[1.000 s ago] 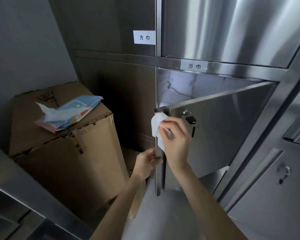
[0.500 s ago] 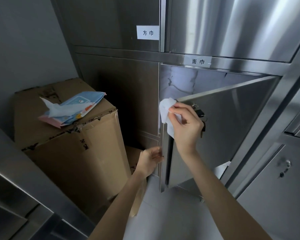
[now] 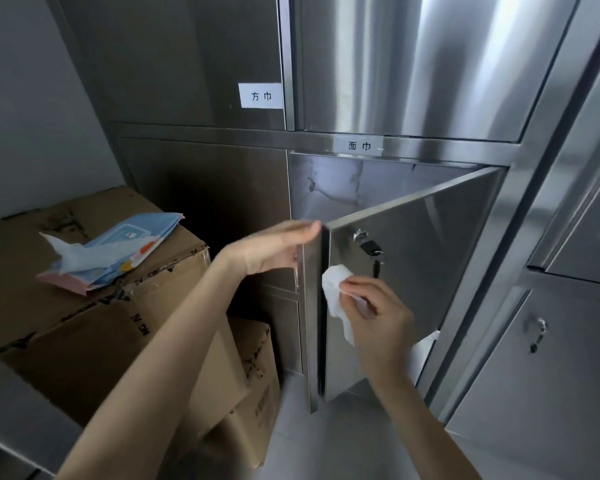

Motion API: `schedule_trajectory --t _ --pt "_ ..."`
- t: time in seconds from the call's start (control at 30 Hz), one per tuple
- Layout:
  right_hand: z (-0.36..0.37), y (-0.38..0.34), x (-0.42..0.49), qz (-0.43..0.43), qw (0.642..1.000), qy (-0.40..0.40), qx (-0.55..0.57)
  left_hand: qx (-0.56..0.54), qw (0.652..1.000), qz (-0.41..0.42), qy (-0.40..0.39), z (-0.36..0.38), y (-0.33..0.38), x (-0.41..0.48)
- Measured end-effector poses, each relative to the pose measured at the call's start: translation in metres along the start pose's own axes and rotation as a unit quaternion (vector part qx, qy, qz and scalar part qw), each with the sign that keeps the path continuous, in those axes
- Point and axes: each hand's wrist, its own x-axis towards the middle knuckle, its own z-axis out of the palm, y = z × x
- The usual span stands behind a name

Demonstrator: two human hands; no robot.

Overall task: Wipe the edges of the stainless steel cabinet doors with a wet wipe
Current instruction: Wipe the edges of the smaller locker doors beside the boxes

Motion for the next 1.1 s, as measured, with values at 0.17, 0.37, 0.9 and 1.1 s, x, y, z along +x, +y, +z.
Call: schedule_trajectory --t 0.17,0.37,0.9,1.1 --pt "0.023 -0.004 -0.011 -0.003 1.0 -0.021 -0.006 0.188 0.97 -0.115 -0.107 -0.001 0.065 0.047" --pt "0.044 0.001 -0.004 -0.015 0.999 0.028 -0.008 0.27 0.954 -0.118 -0.051 0.013 0.058 0.068" --pt "0.064 0.012 -0.007 0.083 0.996 -0.002 0.018 0.227 0.963 -0.147 0.001 -0.009 0.045 0.067" --pt "0.089 0.01 0.043 0.001 0.997 0.037 0.064 0.058 0.992 -0.112 -0.013 -0.034 0.032 0.063"
